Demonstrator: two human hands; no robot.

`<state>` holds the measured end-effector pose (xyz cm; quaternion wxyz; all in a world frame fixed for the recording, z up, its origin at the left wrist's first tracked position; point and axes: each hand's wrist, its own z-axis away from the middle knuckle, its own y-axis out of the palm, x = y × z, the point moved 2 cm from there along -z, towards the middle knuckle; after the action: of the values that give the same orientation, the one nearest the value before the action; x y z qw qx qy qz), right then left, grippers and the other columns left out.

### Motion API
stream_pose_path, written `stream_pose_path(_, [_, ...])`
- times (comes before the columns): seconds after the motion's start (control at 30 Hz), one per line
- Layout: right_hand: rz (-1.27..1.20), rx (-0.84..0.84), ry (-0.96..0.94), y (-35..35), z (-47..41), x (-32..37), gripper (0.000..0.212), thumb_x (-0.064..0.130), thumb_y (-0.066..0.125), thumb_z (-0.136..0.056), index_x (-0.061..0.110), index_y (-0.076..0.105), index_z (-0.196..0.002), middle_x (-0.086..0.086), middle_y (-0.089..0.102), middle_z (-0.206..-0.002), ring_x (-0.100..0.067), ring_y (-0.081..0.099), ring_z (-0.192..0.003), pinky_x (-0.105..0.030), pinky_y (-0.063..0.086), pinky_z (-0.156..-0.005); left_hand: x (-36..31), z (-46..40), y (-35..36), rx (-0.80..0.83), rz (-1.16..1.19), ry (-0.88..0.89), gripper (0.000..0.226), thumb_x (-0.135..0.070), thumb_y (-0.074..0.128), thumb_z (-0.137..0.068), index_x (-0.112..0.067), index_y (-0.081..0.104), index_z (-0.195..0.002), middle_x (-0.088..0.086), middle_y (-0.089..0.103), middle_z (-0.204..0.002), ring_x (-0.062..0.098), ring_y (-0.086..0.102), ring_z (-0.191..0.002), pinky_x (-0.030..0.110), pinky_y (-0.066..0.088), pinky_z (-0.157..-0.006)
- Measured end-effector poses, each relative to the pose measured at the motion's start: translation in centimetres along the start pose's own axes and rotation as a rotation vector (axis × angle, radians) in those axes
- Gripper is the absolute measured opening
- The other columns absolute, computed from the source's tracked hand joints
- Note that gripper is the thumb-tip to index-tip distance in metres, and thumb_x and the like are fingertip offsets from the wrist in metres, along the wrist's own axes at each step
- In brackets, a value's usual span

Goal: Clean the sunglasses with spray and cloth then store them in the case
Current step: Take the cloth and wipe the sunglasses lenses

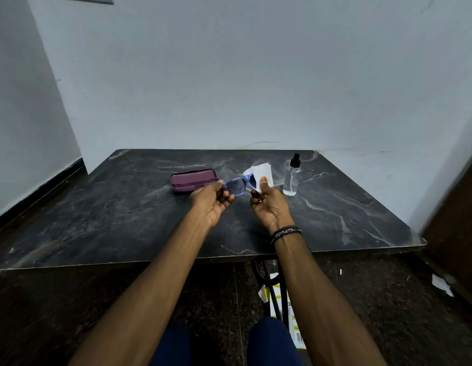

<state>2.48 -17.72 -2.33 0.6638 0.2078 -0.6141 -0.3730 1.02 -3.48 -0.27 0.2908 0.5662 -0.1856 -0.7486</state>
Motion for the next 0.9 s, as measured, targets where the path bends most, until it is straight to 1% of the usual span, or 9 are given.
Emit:
stream_pose_path(0.07, [-0.016, 0.020, 0.016, 0.12, 0.07, 0.04, 0.006, 0.004, 0.060, -0.092, 0.010, 0.060, -0.091, -0.004, 0.059, -0.080, -0.010, 0.045, -0.058, -0.015, 0.034, -0.043, 0.07, 0.02, -0.04, 0.000, 0.001, -0.002, 0.005, 0.001, 0.061, -0.087, 0.001, 0.060, -0.082, 0.007, 0.057, -0.053, 0.007, 0.051, -0.034, 0.022, 0.051, -0.041])
stream_pose_path(0.13, [-0.021, 0.027, 0.024, 0.28, 0.11, 0.09, 0.011, -0.003, 0.059, -0.089, 0.008, 0.060, -0.090, -0.006, 0.060, -0.081, -0.009, 0.047, -0.057, -0.015, 0.033, -0.041, 0.13, 0.03, -0.03, 0.000, -0.006, 0.001, 0.004, 0.001, 0.061, -0.088, 0.002, 0.060, -0.084, 0.008, 0.056, -0.059, 0.007, 0.051, -0.034, 0.022, 0.051, -0.042])
stream_pose_path(0.23, [0.013, 0.018, 0.020, 0.43, 0.14, 0.13, 0.014, -0.006, 0.062, -0.086, 0.008, 0.060, -0.087, -0.007, 0.061, -0.082, -0.009, 0.051, -0.057, -0.016, 0.033, -0.039, 0.12, -0.01, 0.01, 0.000, -0.009, 0.006, 0.004, 0.001, 0.062, -0.087, 0.002, 0.060, -0.084, 0.007, 0.056, -0.052, 0.008, 0.051, -0.035, 0.023, 0.051, -0.042])
stream_pose_path(0.37, [0.069, 0.012, -0.007, 0.56, 0.05, 0.21, 0.011, 0.003, 0.069, -0.085, 0.010, 0.061, -0.088, -0.003, 0.060, -0.079, -0.005, 0.050, -0.046, -0.016, 0.034, -0.038, 0.20, -0.02, -0.10, 0.008, -0.011, -0.003, 0.003, 0.001, 0.063, -0.087, 0.001, 0.060, -0.084, 0.005, 0.058, -0.045, 0.008, 0.051, -0.035, 0.023, 0.052, -0.043])
stream_pose_path(0.5, [0.083, -0.028, -0.021, 0.42, -0.38, 0.07, 0.018, 0.020, 0.074, -0.084, 0.011, 0.062, -0.094, -0.002, 0.059, -0.078, -0.006, 0.041, -0.050, -0.017, 0.035, -0.039, 0.32, 0.09, 0.05, 0.023, -0.005, -0.007, 0.007, 0.000, 0.061, -0.087, 0.000, 0.059, -0.081, 0.004, 0.057, -0.044, 0.008, 0.051, -0.034, 0.023, 0.052, -0.042])
stream_pose_path(0.57, [0.076, -0.038, -0.019, 0.31, -0.35, 0.14, 0.016, 0.023, 0.069, -0.088, 0.011, 0.060, -0.093, -0.002, 0.059, -0.077, -0.008, 0.041, -0.053, -0.017, 0.036, -0.039, 0.34, 0.10, 0.09, 0.021, -0.005, -0.007, 0.009, 0.000, 0.061, -0.088, 0.000, 0.059, -0.079, 0.004, 0.057, -0.044, 0.008, 0.051, -0.034, 0.022, 0.051, -0.042])
stream_pose_path(0.73, [0.001, 0.046, 0.016, 0.14, 0.18, 0.38, 0.004, 0.011, 0.057, -0.096, 0.009, 0.059, -0.094, -0.005, 0.060, -0.083, -0.011, 0.045, -0.061, -0.016, 0.036, -0.048, 0.10, 0.04, 0.01, 0.006, 0.001, -0.004, 0.010, 0.000, 0.061, -0.088, 0.000, 0.059, -0.078, 0.006, 0.056, -0.049, 0.008, 0.050, -0.035, 0.023, 0.051, -0.042])
stream_pose_path(0.83, [-0.031, 0.079, 0.036, 0.20, 0.27, 0.27, 0.013, -0.002, 0.053, -0.094, 0.009, 0.060, -0.090, -0.004, 0.060, -0.082, -0.009, 0.047, -0.062, -0.014, 0.036, -0.044, 0.04, 0.09, 0.00, 0.005, -0.008, 0.003, 0.008, 0.000, 0.061, -0.088, 0.001, 0.059, -0.080, 0.008, 0.055, -0.057, 0.008, 0.051, -0.036, 0.022, 0.052, -0.042])
stream_pose_path(0.9, [-0.028, 0.076, 0.046, 0.31, 0.25, 0.17, 0.018, -0.007, 0.054, -0.090, 0.010, 0.059, -0.088, -0.004, 0.062, -0.081, -0.008, 0.053, -0.056, -0.014, 0.035, -0.042, 0.12, 0.06, -0.05, 0.006, -0.013, 0.008, 0.007, 0.000, 0.061, -0.088, 0.000, 0.060, -0.082, 0.008, 0.054, -0.058, 0.007, 0.050, -0.035, 0.022, 0.051, -0.042])
